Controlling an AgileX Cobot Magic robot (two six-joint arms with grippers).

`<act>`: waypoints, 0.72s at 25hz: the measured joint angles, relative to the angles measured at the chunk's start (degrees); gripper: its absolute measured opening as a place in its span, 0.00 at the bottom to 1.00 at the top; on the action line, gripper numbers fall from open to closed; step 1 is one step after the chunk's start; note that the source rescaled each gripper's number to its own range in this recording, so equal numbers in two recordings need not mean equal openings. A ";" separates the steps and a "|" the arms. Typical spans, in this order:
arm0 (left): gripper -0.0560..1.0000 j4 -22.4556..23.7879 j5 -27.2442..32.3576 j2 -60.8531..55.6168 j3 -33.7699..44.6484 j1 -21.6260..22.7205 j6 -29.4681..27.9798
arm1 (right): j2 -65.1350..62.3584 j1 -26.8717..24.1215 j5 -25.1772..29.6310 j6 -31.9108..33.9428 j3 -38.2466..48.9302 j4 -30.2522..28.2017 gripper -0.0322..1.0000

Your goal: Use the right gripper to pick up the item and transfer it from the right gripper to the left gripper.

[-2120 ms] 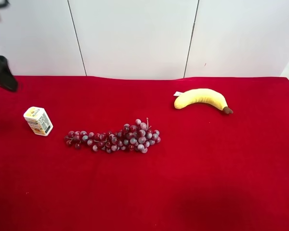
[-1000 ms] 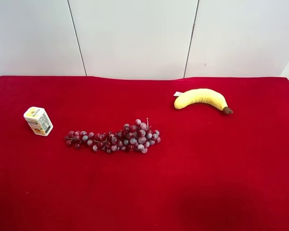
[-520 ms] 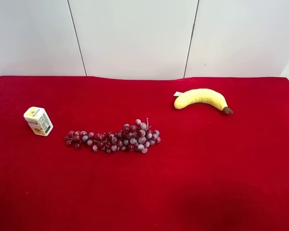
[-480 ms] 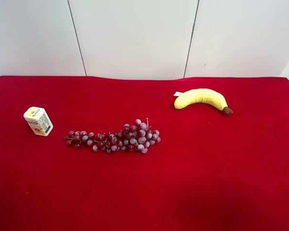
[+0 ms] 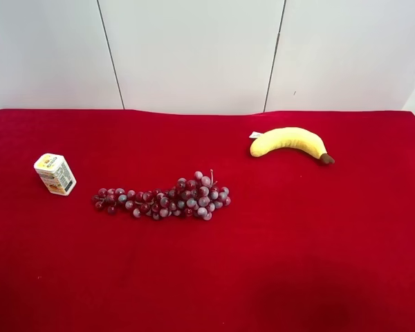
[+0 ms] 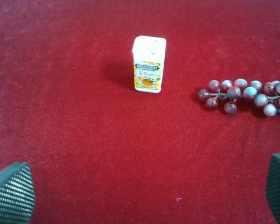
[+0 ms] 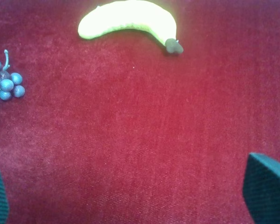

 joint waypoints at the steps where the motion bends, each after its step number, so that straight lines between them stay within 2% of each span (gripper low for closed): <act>1: 1.00 0.00 0.00 0.00 0.00 0.00 -0.13 | 0.00 0.00 0.00 0.00 0.00 0.00 1.00; 18: 1.00 0.00 0.00 0.00 0.00 0.00 -0.32 | 0.00 0.00 0.00 0.00 0.00 0.00 1.00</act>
